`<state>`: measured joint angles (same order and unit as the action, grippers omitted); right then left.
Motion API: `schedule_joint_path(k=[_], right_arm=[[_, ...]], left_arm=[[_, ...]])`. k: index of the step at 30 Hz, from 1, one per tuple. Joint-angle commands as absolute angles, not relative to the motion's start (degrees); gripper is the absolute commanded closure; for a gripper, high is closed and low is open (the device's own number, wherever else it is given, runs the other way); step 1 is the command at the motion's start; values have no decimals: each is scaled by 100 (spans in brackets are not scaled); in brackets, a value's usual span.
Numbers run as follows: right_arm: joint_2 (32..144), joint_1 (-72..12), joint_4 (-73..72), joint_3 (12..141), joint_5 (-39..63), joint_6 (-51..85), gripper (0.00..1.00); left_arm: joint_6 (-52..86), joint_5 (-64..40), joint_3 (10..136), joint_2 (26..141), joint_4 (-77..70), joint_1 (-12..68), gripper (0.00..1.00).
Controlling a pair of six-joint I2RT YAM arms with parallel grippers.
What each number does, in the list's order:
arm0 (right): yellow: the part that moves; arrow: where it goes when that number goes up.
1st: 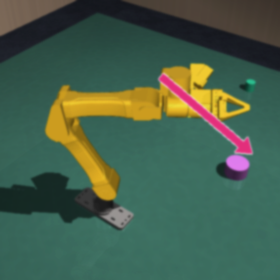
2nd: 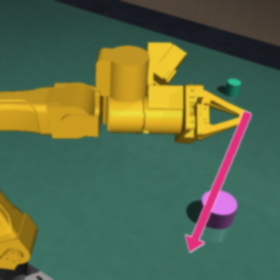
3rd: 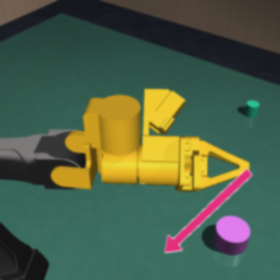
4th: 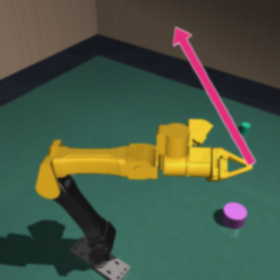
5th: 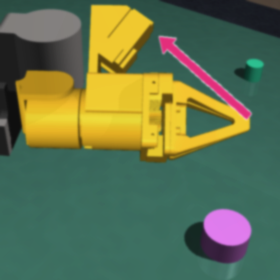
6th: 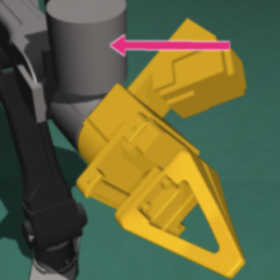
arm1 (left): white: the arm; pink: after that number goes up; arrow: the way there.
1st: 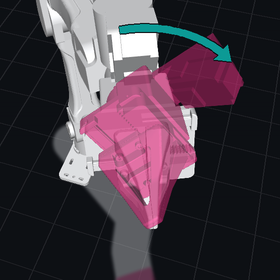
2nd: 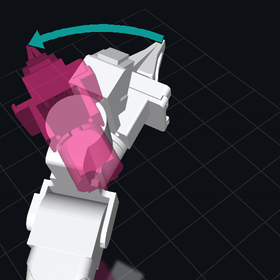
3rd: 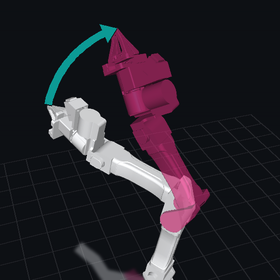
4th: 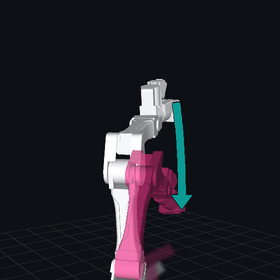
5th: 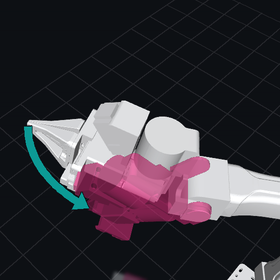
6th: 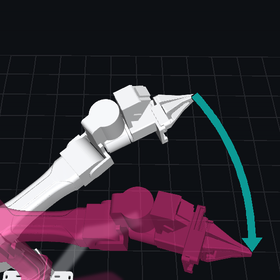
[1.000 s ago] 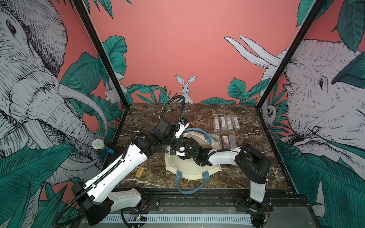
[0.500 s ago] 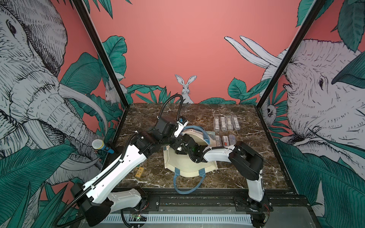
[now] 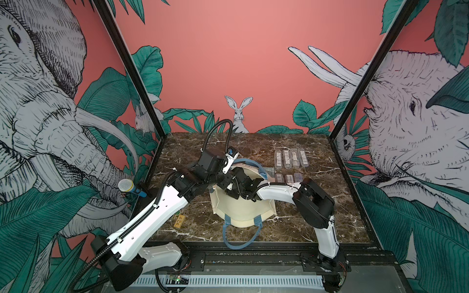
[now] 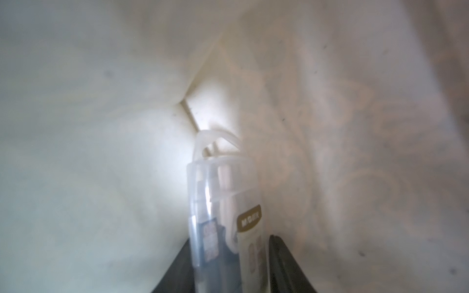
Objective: Take out the compass set from the canvas bag
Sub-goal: Pick up the compass set from the canvas bag.
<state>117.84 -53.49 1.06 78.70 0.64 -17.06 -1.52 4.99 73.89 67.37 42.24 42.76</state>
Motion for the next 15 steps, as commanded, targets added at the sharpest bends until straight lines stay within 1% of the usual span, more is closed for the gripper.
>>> schedule_joint_path(k=[1,6,15], right_arm=[[11669,-5176,638,8018,308,-1337,66],[11359,-5170,754,7946,360,-1204,71],[10750,-5175,946,7733,334,-982,89]], left_arm=[[-123,-154,7313,6504,4264,4430,100],[-124,-79,7295,6513,4263,4433,100],[-120,47,7310,6600,4246,4430,100]])
